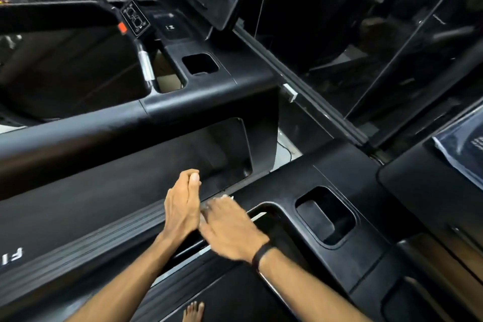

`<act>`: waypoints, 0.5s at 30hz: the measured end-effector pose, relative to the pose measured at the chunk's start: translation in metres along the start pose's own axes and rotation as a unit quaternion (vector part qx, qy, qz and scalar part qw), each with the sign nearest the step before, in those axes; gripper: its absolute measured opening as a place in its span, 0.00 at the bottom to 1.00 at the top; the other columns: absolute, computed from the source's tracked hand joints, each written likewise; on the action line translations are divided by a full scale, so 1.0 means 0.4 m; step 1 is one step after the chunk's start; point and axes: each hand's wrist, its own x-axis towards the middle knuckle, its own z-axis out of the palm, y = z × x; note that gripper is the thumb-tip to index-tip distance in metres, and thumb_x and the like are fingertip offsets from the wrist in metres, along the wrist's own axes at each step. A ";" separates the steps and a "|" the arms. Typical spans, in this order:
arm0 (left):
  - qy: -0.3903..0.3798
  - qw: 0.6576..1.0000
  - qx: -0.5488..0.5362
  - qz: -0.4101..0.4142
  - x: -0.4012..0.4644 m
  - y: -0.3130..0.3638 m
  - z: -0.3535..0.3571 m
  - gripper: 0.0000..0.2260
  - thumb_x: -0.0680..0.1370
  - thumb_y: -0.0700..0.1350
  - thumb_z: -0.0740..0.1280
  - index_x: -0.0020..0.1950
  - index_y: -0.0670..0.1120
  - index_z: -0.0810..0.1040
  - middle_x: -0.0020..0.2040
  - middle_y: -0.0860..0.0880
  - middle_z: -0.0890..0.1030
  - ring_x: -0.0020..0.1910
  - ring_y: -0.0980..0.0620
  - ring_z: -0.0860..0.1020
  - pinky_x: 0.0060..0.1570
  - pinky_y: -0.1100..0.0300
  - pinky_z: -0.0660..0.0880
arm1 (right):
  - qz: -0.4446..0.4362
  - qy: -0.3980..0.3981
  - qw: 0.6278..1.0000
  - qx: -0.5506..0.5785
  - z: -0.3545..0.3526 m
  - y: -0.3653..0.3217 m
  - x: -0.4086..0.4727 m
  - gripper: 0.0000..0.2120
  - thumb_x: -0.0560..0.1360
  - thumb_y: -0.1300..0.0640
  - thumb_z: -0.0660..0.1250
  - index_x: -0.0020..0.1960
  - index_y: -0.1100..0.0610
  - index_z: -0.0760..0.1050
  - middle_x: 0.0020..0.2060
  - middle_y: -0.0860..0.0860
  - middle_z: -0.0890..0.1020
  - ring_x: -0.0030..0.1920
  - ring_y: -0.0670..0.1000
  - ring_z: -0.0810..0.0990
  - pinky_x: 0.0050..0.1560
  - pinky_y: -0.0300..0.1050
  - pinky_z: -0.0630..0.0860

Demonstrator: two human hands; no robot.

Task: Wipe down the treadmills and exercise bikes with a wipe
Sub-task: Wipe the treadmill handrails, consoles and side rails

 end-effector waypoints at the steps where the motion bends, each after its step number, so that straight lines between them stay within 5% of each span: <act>1: 0.001 1.000 -0.002 0.001 -0.003 0.001 -0.001 0.25 0.80 0.63 0.45 0.61 0.53 0.75 0.48 0.53 0.82 0.49 0.49 0.80 0.54 0.46 0.74 | -0.046 0.021 0.998 0.027 0.001 -0.006 -0.050 0.24 0.84 0.43 0.51 0.60 0.61 0.74 0.57 0.58 0.78 0.60 0.58 0.72 0.68 0.55 0.64; 4: -0.019 1.000 -0.016 -0.015 0.003 -0.001 0.003 0.26 0.80 0.64 0.45 0.62 0.53 0.75 0.48 0.53 0.82 0.49 0.50 0.80 0.55 0.47 0.73 | -0.003 0.042 0.997 0.063 -0.015 0.106 -0.139 0.30 0.81 0.39 0.53 0.74 0.58 0.64 0.73 0.54 0.68 0.75 0.55 0.60 0.78 0.46 0.49; 8: -0.052 0.998 -0.011 -0.030 0.008 0.012 0.010 0.24 0.80 0.64 0.44 0.58 0.54 0.74 0.44 0.48 0.81 0.45 0.48 0.79 0.52 0.44 0.73 | 0.206 0.005 0.977 -0.053 -0.046 0.304 -0.096 0.41 0.78 0.32 0.37 0.70 0.61 0.67 0.67 0.57 0.71 0.71 0.60 0.66 0.75 0.54 0.57; 10: -0.071 0.997 -0.005 -0.028 0.011 0.010 0.011 0.24 0.80 0.64 0.43 0.56 0.53 0.73 0.45 0.45 0.80 0.45 0.46 0.78 0.51 0.43 0.73 | 0.282 -0.004 0.959 -0.033 -0.062 0.268 -0.029 0.42 0.76 0.29 0.37 0.58 0.60 0.74 0.58 0.59 0.77 0.62 0.61 0.73 0.68 0.58 0.65; 13: -0.088 0.996 0.001 -0.030 0.013 0.005 0.007 0.26 0.78 0.66 0.42 0.56 0.53 0.73 0.45 0.48 0.80 0.46 0.46 0.77 0.51 0.45 0.71 | 0.185 0.005 0.983 -0.004 -0.043 0.089 0.015 0.31 0.79 0.34 0.47 0.46 0.58 0.76 0.46 0.58 0.80 0.50 0.59 0.75 0.60 0.58 0.70; 15: -0.092 0.995 -0.006 -0.037 0.017 -0.003 0.004 0.28 0.78 0.67 0.41 0.56 0.51 0.73 0.47 0.47 0.80 0.46 0.45 0.77 0.51 0.45 0.72 | 0.062 -0.003 0.998 0.027 -0.014 -0.017 -0.044 0.31 0.83 0.36 0.47 0.62 0.60 0.75 0.61 0.57 0.77 0.64 0.57 0.70 0.71 0.57 0.63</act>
